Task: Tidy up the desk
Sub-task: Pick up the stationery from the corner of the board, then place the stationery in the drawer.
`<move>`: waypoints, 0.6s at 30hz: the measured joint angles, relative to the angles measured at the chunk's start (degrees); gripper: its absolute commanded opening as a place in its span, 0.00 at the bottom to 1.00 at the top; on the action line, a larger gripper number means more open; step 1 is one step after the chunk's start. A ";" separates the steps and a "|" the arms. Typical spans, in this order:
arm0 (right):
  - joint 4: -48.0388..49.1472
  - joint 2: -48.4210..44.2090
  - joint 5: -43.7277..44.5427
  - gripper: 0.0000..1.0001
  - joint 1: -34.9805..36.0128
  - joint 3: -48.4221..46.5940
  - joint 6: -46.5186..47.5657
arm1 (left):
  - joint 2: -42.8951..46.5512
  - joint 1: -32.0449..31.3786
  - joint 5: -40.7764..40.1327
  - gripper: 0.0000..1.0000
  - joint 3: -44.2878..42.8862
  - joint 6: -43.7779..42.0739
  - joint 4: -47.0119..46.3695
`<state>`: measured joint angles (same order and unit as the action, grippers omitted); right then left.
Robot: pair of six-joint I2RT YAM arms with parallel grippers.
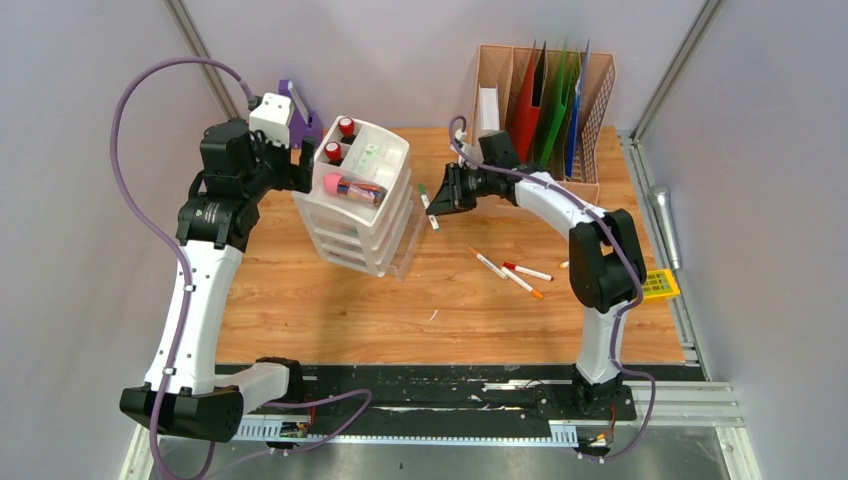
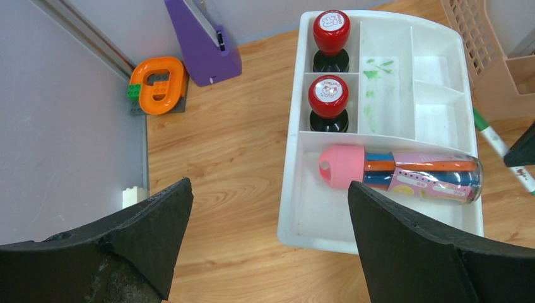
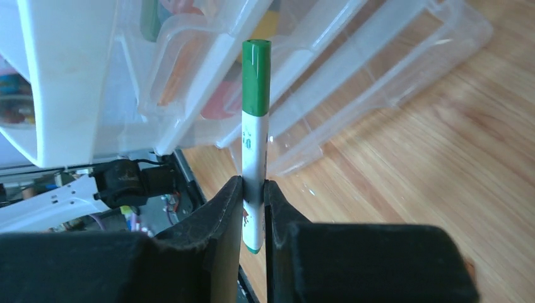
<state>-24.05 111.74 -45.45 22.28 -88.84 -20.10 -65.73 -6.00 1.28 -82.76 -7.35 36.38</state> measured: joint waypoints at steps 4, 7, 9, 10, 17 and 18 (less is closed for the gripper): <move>5.46 3.34 -0.72 0.04 1.79 0.00 -7.91 | 0.00 0.00 -0.11 1.00 0.44 0.02 -0.28; 7.10 4.94 -0.68 0.05 1.84 0.00 -11.41 | 0.00 0.00 -0.07 1.00 0.94 0.09 -0.33; 7.89 6.12 -0.50 0.06 1.84 0.00 -13.44 | 0.00 0.00 -0.02 1.00 0.98 0.24 -0.31; 8.11 6.62 -0.37 0.06 1.86 0.00 -14.34 | 0.00 0.00 0.02 1.00 0.98 0.33 -0.31; 9.55 8.92 -0.09 0.11 2.19 -0.02 -18.16 | 0.02 0.00 0.57 1.00 0.98 0.94 -0.52; 9.75 9.27 -0.07 0.12 2.34 -0.07 -18.49 | 0.02 0.00 0.61 1.00 0.98 1.01 -0.55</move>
<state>-14.31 121.01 -45.52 24.62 -88.90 -38.59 -65.71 -6.00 1.89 -81.78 -6.35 35.83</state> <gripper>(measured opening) 0.163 0.998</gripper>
